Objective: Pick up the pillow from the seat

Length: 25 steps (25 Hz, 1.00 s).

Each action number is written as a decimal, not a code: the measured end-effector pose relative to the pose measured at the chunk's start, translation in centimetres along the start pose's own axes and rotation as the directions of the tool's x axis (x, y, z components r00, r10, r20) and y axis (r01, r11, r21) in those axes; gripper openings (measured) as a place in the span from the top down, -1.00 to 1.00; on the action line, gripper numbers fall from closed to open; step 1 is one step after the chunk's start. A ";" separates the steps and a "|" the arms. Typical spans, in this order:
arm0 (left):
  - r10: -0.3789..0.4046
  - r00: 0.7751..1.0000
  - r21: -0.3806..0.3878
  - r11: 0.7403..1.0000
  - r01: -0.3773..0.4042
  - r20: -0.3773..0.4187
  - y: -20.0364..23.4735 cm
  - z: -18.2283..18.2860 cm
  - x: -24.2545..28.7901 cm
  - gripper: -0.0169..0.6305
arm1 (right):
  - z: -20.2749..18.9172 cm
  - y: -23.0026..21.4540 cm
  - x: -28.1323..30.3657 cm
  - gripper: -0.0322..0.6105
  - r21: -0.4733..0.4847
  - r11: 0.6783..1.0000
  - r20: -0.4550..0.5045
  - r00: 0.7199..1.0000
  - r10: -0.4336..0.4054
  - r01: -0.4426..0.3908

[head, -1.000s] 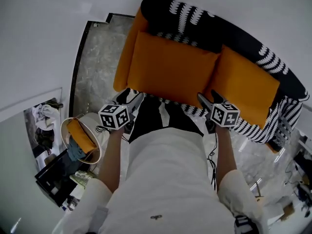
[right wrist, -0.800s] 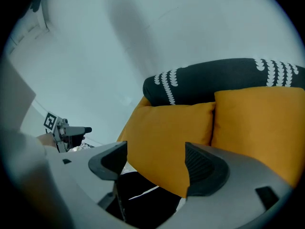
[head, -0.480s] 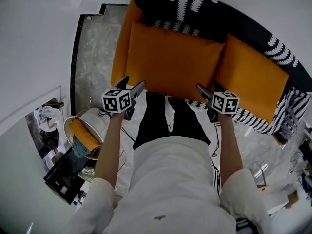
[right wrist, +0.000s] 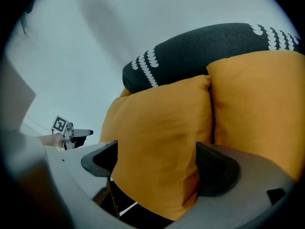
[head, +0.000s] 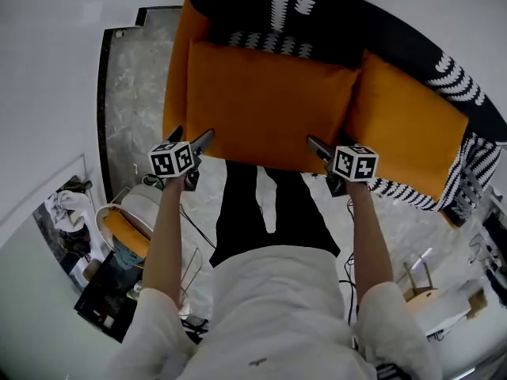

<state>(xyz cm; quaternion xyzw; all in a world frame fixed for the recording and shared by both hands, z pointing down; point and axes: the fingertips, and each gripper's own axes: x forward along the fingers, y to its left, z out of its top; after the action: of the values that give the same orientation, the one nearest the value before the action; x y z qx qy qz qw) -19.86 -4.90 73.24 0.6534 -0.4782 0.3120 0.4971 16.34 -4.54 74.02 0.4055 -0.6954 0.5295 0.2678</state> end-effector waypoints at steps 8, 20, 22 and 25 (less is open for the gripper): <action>-0.041 0.997 0.018 0.999 0.043 -0.063 1.8 0.1 3.9 -0.58 | -1.2 -2.8 2.5 -0.54 0.042 0.998 -0.066 0.997 -0.033 0.036; -0.071 0.985 0.028 0.997 0.076 -0.154 1.5 -0.9 6.7 -0.59 | -2.1 -3.5 4.8 -0.54 0.013 0.996 -0.157 0.984 -0.086 0.089; -0.059 0.985 0.031 0.997 0.065 -0.164 1.5 -1.1 7.0 -0.58 | -2.2 -3.8 5.0 -0.54 0.007 0.994 -0.178 0.978 -0.107 0.110; -0.043 0.982 0.033 0.998 0.050 -0.181 1.5 -1.2 7.7 -0.58 | -2.4 -4.2 5.4 -0.54 0.002 0.992 -0.198 0.973 -0.119 0.122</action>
<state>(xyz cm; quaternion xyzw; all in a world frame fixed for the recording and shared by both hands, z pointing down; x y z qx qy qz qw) -18.49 -6.23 80.97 0.6426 -0.4099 0.3673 0.5331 16.87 -4.23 81.22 0.3945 -0.6355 0.5548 0.3642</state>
